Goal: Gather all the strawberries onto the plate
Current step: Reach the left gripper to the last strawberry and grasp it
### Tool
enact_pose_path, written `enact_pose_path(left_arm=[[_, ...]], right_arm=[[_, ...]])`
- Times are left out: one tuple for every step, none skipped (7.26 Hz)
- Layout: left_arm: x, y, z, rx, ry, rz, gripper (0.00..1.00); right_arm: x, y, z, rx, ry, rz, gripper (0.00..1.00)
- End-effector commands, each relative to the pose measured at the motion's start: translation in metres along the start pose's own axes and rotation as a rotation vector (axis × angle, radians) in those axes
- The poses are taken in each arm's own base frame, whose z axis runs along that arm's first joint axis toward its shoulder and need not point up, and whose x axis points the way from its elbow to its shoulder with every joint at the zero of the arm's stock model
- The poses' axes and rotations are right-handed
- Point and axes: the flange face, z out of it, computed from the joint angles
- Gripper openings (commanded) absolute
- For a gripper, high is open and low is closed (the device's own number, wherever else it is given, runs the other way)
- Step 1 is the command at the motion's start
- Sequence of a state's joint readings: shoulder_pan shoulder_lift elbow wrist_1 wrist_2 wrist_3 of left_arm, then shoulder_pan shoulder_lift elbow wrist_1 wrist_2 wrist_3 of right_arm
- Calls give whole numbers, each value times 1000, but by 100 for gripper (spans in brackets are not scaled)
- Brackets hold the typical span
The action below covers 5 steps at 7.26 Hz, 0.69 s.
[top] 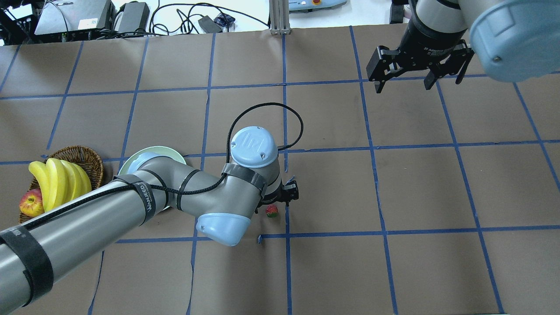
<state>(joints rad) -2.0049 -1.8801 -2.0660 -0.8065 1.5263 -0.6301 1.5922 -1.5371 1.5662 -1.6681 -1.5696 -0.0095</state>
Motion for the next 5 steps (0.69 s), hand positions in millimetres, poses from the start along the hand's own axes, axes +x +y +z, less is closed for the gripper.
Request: enact_pose_path(left_arm=[[1,-1,12,-2,-9,2,48],[1,-1,12,-1,-14,5,26],[2,-3,7,7,-7,13,14],[2,-14,-16,48,12,61,14],[-20,-54,-41,81,0,35,15]], right_arm=[[0,0,0,-1,1,-1,100],[0,0,0,-1,1,-1,100],[0,0,0,-1,1,-1,100],[0,0,0,1,1,-1,100],[0,-1,1,-1,1,-1,100]])
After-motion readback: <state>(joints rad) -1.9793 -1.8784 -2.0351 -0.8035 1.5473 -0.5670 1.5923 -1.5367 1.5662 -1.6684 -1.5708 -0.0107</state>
